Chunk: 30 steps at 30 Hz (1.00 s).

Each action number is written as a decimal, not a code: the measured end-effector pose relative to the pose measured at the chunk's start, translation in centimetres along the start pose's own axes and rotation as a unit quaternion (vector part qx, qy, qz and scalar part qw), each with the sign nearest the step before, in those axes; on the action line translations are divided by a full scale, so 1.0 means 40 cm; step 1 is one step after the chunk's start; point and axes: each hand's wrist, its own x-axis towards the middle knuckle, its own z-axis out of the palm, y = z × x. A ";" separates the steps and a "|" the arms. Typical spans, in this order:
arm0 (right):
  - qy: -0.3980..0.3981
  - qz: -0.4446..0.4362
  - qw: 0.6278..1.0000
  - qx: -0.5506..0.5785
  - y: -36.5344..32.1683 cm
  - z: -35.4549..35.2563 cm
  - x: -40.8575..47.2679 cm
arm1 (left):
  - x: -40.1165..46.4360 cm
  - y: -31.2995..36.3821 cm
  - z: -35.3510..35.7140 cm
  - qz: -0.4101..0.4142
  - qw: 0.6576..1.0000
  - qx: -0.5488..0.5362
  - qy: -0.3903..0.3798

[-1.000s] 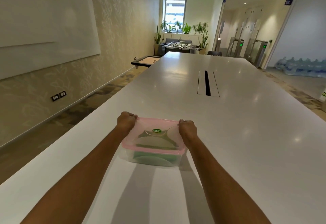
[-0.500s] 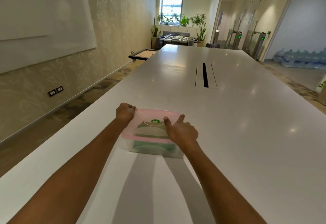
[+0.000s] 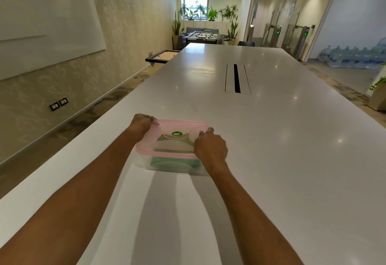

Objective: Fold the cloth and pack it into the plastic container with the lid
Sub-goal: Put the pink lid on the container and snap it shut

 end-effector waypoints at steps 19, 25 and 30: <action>-0.057 0.133 0.875 0.462 0.069 0.047 -0.154 | -0.045 -0.051 -0.030 -0.050 0.954 -0.187 -0.227; 0.015 0.143 0.879 0.454 0.062 0.001 -0.057 | -0.044 -0.035 -0.005 0.007 0.969 -0.195 -0.155; 0.015 0.131 0.881 0.454 0.042 -0.056 0.065 | -0.051 -0.016 0.038 -0.011 0.967 -0.235 -0.094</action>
